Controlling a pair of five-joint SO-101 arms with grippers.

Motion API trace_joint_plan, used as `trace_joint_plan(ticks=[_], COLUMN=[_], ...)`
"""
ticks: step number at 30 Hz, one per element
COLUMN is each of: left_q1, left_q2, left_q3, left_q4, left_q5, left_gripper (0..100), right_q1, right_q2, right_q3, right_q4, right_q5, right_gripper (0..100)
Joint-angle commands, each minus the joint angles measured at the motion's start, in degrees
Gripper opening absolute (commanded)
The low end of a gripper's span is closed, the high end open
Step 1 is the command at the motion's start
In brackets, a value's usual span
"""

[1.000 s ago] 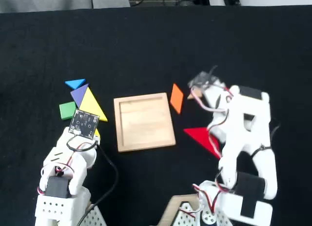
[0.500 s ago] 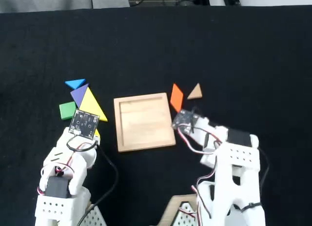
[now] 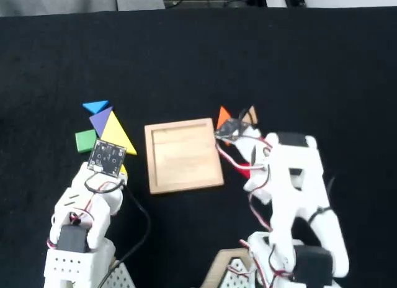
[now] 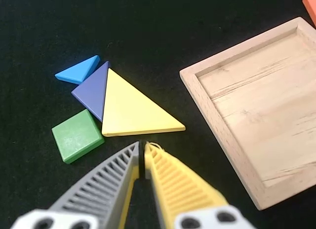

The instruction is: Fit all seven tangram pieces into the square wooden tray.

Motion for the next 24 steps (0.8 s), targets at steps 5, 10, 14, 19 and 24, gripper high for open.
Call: trace_joint_plan(ticks=[5, 10, 14, 19, 24], left_q1=[0.6, 0.6, 0.5, 0.5, 0.4], left_q2=[0.3, 0.3, 0.3, 0.3, 0.3], left_q3=[1.1, 1.1, 1.1, 1.1, 1.1], left_q4=[0.0, 0.0, 0.0, -0.3, -0.7], left_q5=[-0.3, -0.3, -0.2, 0.2, 0.3], left_gripper=[3, 3, 3, 3, 3], right_q1=[-1.1, -1.0, -0.5, -0.5, -0.5], right_q2=[-3.7, -7.3, -7.5, -7.4, -7.6], right_q3=[2.9, 7.3, 8.0, 8.3, 8.1], right_q4=[-3.3, -8.3, -10.0, -11.2, -12.2], right_q5=[4.8, 5.5, 5.5, 8.7, 10.1], right_gripper=[20.6, 20.6, 20.6, 32.7, 44.0])
